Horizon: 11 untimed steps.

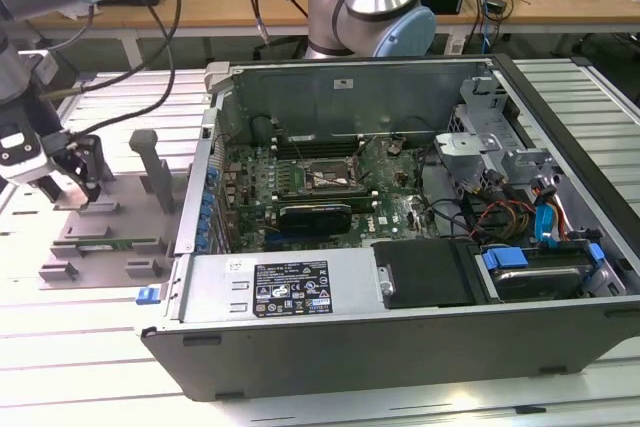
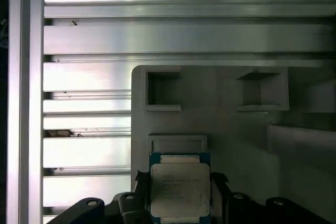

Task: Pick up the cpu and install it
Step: 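Pick up the cpu and move it towards the insertion slot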

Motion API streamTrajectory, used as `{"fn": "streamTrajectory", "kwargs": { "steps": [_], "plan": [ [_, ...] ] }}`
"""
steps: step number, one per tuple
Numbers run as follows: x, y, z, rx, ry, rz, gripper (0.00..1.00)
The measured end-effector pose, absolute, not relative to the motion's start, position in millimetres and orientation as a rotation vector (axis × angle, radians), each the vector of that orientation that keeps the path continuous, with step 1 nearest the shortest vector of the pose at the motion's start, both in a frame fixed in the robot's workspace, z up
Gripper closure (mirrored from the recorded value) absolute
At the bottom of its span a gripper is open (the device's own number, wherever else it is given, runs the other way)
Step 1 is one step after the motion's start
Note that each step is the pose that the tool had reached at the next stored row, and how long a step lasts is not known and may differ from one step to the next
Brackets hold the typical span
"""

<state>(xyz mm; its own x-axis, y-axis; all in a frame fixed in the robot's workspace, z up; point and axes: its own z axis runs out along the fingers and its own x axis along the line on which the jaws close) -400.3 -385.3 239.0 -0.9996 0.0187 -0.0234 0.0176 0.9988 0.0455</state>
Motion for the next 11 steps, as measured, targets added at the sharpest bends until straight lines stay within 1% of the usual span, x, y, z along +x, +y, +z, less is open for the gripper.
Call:
{"fn": "streamTrajectory", "kwargs": {
  "steps": [11],
  "plan": [
    [-400, -385, 269, 0.028, 3.117, 0.071, 0.45]
  ]
}}
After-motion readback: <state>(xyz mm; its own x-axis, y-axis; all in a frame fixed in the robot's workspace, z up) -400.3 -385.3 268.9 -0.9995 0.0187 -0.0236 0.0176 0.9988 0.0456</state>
